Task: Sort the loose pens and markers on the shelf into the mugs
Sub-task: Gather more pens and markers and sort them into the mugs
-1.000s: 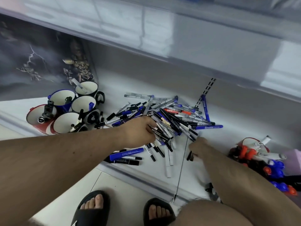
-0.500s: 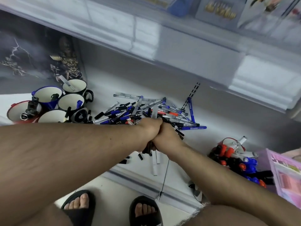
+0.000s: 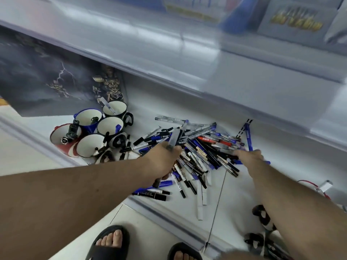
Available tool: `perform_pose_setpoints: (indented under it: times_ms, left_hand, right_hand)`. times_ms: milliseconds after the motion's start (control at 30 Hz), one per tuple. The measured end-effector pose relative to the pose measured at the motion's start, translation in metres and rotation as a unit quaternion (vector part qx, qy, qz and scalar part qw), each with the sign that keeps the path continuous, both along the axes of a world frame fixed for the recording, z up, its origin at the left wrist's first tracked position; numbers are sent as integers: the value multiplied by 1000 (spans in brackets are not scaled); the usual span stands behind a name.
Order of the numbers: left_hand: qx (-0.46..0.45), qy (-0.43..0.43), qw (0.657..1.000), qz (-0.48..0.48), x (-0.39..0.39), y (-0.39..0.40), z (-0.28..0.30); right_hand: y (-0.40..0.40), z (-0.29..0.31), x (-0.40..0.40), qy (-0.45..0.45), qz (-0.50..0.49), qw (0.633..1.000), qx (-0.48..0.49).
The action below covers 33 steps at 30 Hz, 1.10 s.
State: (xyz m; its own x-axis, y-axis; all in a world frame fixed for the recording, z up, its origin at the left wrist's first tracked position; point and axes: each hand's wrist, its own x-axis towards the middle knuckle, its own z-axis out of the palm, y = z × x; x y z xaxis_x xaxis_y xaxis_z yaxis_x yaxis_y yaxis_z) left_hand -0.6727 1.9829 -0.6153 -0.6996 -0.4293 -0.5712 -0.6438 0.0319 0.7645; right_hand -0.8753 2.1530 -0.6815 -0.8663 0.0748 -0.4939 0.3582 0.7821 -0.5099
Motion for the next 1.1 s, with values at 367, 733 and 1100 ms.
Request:
perform_pose_setpoints:
  times_ms: [367,733,1100]
  left_hand:
    - [-27,13,1000,0,31,-16,-7]
    - [-27,30,999,-31,26,-6,-5]
    - [-25,17,999,-37,26,-8,-9]
  right_hand:
    - [43,-156,-110,-45,131,989,45]
    - [16,-70,-7,64,195,966,155]
    - [24,-94,-21,17,163,984,71]
